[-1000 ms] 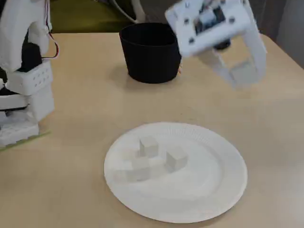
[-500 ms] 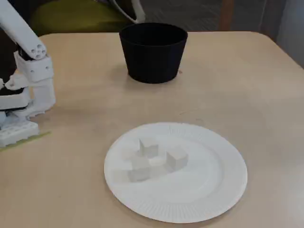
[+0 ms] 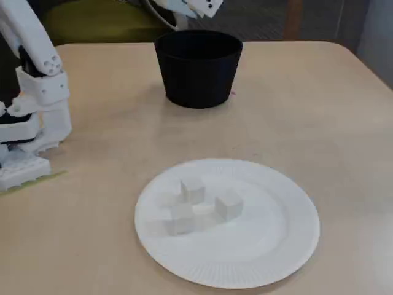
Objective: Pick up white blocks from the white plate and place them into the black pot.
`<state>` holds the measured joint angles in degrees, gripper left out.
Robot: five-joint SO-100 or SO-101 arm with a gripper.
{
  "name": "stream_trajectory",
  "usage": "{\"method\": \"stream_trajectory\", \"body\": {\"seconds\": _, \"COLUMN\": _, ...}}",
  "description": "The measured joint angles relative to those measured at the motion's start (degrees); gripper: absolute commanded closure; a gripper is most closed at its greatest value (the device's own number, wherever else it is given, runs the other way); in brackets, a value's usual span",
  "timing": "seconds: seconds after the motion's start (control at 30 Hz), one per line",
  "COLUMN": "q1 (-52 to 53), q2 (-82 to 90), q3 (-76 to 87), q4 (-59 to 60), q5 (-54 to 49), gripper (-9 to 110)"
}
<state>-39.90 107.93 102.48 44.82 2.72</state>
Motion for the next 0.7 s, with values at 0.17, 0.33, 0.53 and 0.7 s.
{"method": "stream_trajectory", "body": {"seconds": 0.17, "q1": -0.1, "q2": 0.0, "q3": 0.0, "q4": -0.1, "q5": -0.5, "gripper": 79}}
{"method": "stream_trajectory", "body": {"seconds": 0.33, "q1": 2.5, "q2": 0.0, "q3": 0.0, "q4": 1.5, "q5": -1.1, "gripper": 98}}
{"method": "stream_trajectory", "body": {"seconds": 0.53, "q1": 10.3, "q2": 0.1, "q3": -3.3, "q4": 12.5, "q5": -0.9, "gripper": 104}}
{"method": "stream_trajectory", "body": {"seconds": 0.7, "q1": 25.7, "q2": 0.4, "q3": -15.5, "q4": 32.5, "q5": -3.8, "gripper": 104}}
